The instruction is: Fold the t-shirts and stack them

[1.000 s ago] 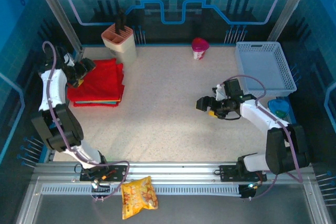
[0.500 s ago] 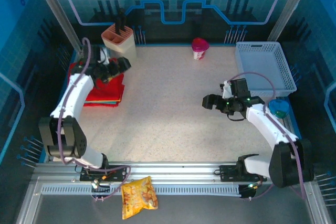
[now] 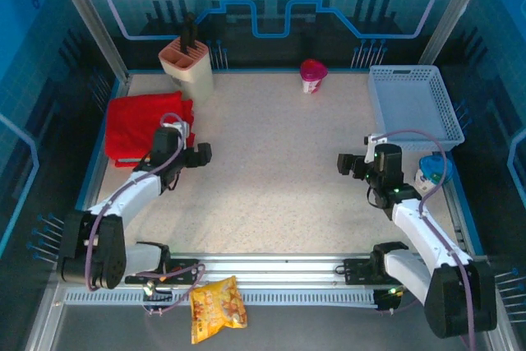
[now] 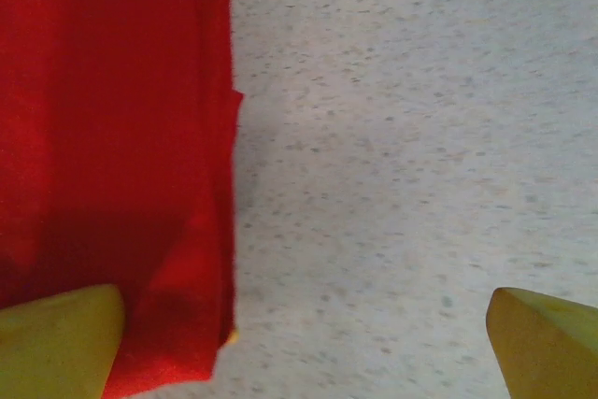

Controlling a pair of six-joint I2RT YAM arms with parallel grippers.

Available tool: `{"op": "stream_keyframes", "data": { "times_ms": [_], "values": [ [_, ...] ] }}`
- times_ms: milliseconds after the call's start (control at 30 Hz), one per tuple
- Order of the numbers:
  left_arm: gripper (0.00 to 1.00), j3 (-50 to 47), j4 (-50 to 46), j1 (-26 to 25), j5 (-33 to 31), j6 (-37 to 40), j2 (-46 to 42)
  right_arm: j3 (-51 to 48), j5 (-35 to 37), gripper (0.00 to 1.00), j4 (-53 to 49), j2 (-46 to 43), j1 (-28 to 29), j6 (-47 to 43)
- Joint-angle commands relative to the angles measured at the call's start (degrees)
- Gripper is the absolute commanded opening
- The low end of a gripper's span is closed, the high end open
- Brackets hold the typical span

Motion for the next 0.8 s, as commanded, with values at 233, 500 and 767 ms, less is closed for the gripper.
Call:
{"op": "stream_keyframes", "data": {
  "times_ms": [233,500,767],
  "values": [
    [0.99,-6.66,37.37,0.17,-5.8,7.57,12.74,-5.66,6.06,1.0,35.78,15.48,-2.98,-9.23],
    [0.99,-12.37,50.11,3.3,-1.58,5.34,15.84,-3.42,-1.81,1.0,47.71,27.34,-5.06,-8.77],
    [0.99,-12.19,49.48,4.01,-3.49,3.63,15.62,-2.85,-1.49,1.0,51.59,32.6,-2.41,-11.99]
  ]
}}
